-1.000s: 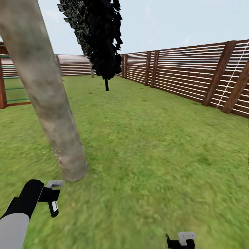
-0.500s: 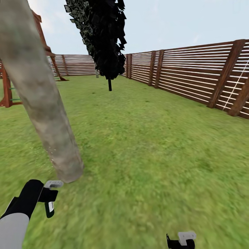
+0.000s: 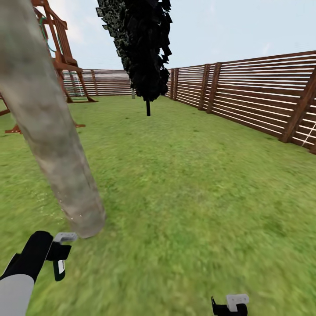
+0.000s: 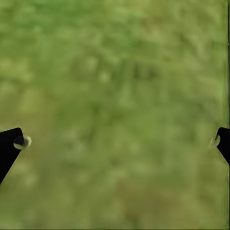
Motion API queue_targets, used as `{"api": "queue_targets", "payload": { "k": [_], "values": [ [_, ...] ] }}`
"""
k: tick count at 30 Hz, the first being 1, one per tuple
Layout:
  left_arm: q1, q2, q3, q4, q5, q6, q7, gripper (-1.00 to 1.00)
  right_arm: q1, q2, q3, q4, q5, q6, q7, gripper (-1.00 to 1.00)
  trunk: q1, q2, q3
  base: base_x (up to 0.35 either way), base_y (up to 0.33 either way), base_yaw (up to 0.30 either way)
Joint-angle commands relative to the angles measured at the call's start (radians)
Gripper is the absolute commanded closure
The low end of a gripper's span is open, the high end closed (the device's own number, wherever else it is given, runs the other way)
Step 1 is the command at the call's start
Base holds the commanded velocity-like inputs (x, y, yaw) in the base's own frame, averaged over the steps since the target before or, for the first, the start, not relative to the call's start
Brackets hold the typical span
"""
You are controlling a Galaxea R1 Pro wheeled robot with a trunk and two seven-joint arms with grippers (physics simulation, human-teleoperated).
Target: In the garden, pick up the pesticide atomizer on the floor and spray pesticide onto both trees until each tree trunk is fully covered.
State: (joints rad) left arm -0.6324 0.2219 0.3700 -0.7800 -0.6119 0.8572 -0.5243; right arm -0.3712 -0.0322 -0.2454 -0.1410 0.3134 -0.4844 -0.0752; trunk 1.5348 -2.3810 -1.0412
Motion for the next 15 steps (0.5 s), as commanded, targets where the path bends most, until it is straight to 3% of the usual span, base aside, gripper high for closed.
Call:
{"api": "queue_targets", "payload": {
  "k": [1,4,10,15],
  "values": [
    [0.0,-0.002,0.0,0.0,0.0,0.0,0.0,1.0,0.0,0.0,0.0,0.0,0.0,0.0,0.0,-1.0,0.0,0.0,0.0,0.172,-0.228,0.0],
    [0.0,-0.01,0.002,-0.001,0.004,0.0,0.001,1.0,0.0,0.001,-0.001,-0.001,0.0,0.0,-0.001,-1.0,0.0,0.0,0.0,0.111,-0.256,0.105],
    [0.0,-0.011,0.003,-0.001,0.004,0.0,0.001,1.0,0.0,0.002,0.0,-0.001,0.0,0.0,-0.002,-1.0,0.0,0.0,0.0,0.117,-0.265,0.265],
    [0.0,-0.007,-0.001,-0.002,0.004,-0.001,0.0,1.0,0.0,0.002,0.0,0.0,0.0,0.0,-0.002,-1.0,0.0,0.0,0.0,0.251,-0.17,0.173]
  ]
}}
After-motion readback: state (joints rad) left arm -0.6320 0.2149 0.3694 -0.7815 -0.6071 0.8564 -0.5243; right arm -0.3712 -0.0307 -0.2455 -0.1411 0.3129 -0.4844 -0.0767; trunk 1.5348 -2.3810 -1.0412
